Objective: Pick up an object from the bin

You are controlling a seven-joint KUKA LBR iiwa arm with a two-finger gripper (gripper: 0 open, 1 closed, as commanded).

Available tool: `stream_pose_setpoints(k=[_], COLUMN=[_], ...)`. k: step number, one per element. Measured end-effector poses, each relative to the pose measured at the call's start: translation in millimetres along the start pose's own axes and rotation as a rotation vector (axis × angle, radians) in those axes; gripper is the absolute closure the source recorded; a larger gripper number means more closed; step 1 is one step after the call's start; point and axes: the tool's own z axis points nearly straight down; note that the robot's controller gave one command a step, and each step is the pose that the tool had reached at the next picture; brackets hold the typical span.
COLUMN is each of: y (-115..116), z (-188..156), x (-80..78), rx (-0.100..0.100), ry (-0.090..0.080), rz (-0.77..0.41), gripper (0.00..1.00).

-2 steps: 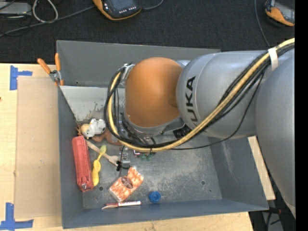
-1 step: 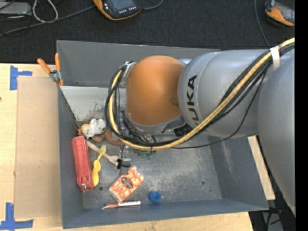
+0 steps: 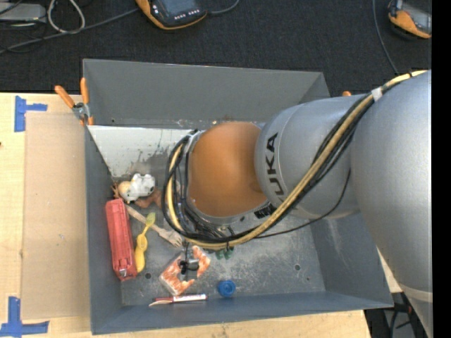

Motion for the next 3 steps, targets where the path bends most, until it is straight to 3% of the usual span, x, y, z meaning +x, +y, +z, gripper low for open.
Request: stream_pose_setpoints(k=[1, 2, 3], y=[-4, -20, -30], z=[4, 17, 63], x=[20.0, 20.2, 12.3], rx=[0.000, 0.000, -0.002], ry=[-0.003, 0.003, -0.001], rz=[-0.203, -0.212, -0.330], gripper=[0.00, 0.00, 0.00])
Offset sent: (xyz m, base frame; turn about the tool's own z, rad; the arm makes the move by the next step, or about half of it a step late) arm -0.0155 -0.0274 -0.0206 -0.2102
